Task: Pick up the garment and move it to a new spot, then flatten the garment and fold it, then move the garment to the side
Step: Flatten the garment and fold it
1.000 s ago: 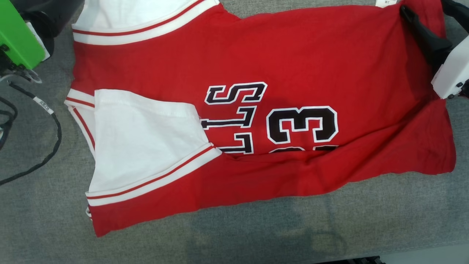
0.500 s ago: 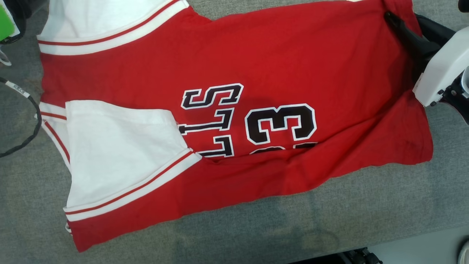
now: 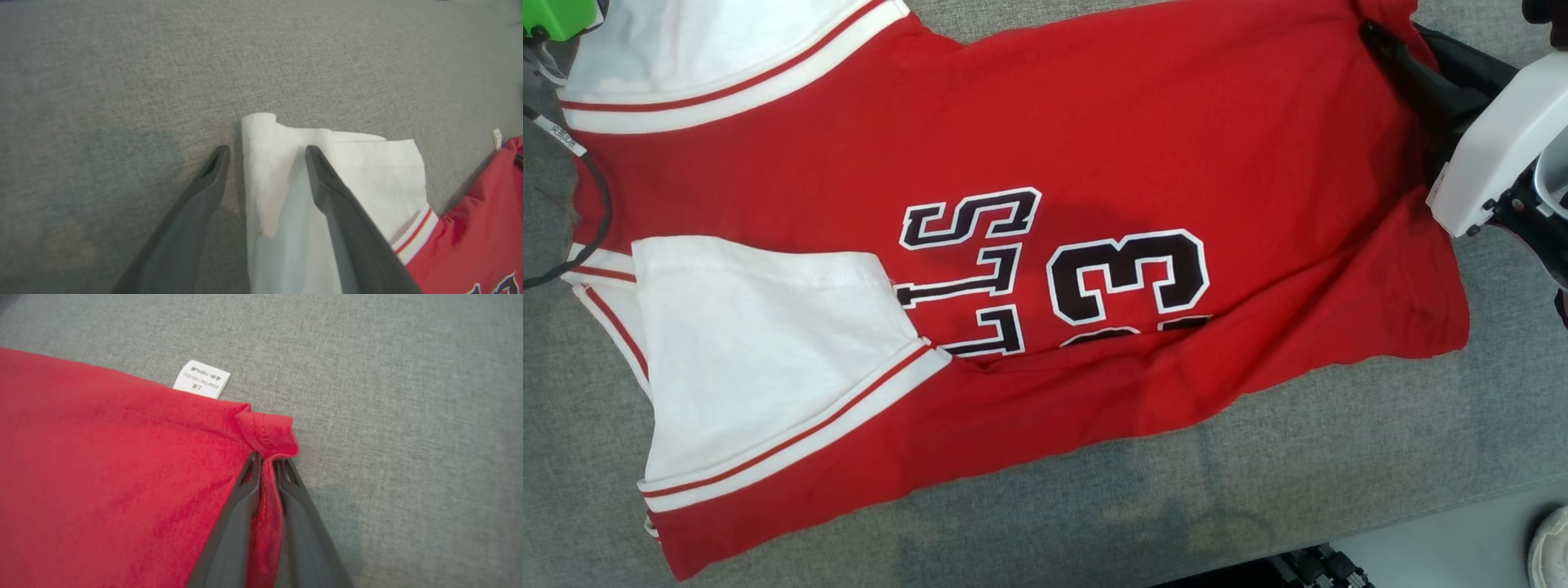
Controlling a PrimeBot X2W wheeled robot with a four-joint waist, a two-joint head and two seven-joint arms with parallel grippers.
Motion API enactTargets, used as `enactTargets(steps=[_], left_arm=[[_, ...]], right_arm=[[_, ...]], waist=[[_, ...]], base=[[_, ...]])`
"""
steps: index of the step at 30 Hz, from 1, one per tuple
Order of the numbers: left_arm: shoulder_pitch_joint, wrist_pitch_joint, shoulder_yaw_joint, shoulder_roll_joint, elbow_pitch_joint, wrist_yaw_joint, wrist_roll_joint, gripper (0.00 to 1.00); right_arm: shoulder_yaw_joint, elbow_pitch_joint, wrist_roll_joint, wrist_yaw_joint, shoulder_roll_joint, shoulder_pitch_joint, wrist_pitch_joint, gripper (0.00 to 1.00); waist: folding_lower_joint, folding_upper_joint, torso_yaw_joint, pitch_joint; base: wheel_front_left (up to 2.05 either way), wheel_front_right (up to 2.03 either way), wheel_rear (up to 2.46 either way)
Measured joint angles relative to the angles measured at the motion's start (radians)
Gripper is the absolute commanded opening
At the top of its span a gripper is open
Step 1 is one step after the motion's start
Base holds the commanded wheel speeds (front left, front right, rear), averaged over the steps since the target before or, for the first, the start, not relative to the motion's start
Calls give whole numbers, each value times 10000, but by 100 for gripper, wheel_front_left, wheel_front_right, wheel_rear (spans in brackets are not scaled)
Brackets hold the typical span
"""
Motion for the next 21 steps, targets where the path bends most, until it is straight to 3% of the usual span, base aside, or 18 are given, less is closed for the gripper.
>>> enactTargets(steps=[1, 2, 3, 9, 14, 21], left_arm=[[-46, -104, -52, -31, 107, -77, 86, 78], [-81, -297, -111, -44, 182, -190, 245, 43], [-131, -489, -102, -100, 309, -257, 282, 0], [-158, -1126, 13, -355, 437, -719, 50, 0], [235, -1710, 234, -345, -451, -874, -403, 0], [2745, -2259, 769, 790, -3565, -775, -1133, 0]], right_arm=[[13, 17, 0, -2, -12, 0, -2, 18], [38, 19, 6, 0, -25, 1, -40, 10], [52, 40, 19, 0, -19, 10, -92, 0], [44, 58, -6, -4, -102, 175, -431, 0], [-123, -174, -136, -4, -146, 662, -807, 0], [-265, -907, -698, -4, -174, 1816, -1837, 0]], waist=[[0, 0, 3, -17], [0, 0, 7, -35], [0, 0, 14, -56], [0, 0, 188, -377], [0, 1, 401, -724], [0, 0, 622, -1230]], base=[[0, 0, 0], [0, 0, 0], [0, 0, 0], [0, 0, 0], [0, 0, 0], [0, 0, 0]])
